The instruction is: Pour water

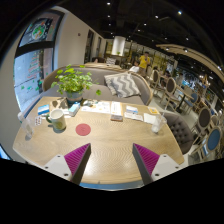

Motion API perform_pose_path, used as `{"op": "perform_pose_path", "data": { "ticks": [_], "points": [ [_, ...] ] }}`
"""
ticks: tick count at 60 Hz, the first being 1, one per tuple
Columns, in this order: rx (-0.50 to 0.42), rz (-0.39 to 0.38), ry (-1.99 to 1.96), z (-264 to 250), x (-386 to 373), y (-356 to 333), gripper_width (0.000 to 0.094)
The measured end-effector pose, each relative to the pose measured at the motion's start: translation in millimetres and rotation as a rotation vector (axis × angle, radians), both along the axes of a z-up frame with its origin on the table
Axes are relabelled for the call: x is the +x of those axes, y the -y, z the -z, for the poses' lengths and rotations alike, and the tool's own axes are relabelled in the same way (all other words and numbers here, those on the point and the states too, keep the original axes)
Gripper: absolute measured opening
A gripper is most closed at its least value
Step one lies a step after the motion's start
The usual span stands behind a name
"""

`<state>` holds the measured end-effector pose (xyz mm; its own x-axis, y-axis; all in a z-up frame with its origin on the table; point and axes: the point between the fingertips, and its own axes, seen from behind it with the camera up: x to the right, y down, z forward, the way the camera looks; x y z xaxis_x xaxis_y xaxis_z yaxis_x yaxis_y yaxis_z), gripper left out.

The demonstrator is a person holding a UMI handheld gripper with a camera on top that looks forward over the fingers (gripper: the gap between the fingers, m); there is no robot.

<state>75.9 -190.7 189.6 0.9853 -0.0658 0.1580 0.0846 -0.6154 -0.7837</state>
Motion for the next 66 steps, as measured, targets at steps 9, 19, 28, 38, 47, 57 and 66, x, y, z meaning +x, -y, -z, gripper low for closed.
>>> {"op": "perform_pose_path", "data": {
  "ticks": [9, 19, 28, 38, 47, 57, 66],
  "points": [
    [-0.001, 0.033, 0.001, 0.7, -8.6, 16.8, 0.0858],
    [-0.017, 0.046, -0.005, 17.9, -56.5, 45.1, 0.0858],
    [-0.048, 0.027, -0.04, 46.3, -135.2, 66.3, 0.0858],
    [-0.042, -0.069, -0.107, 71.5, -251.1, 68.3, 0.0858],
    [-0.012, -0.176, -0.161, 86.8, -358.6, 45.8, 0.086],
    [0.079, -0.229, -0.195, 93.3, -438.3, -10.8, 0.0858],
    [0.131, -0.207, -0.205, 112.5, -472.7, -71.6, 0.0861]
  ]
}}
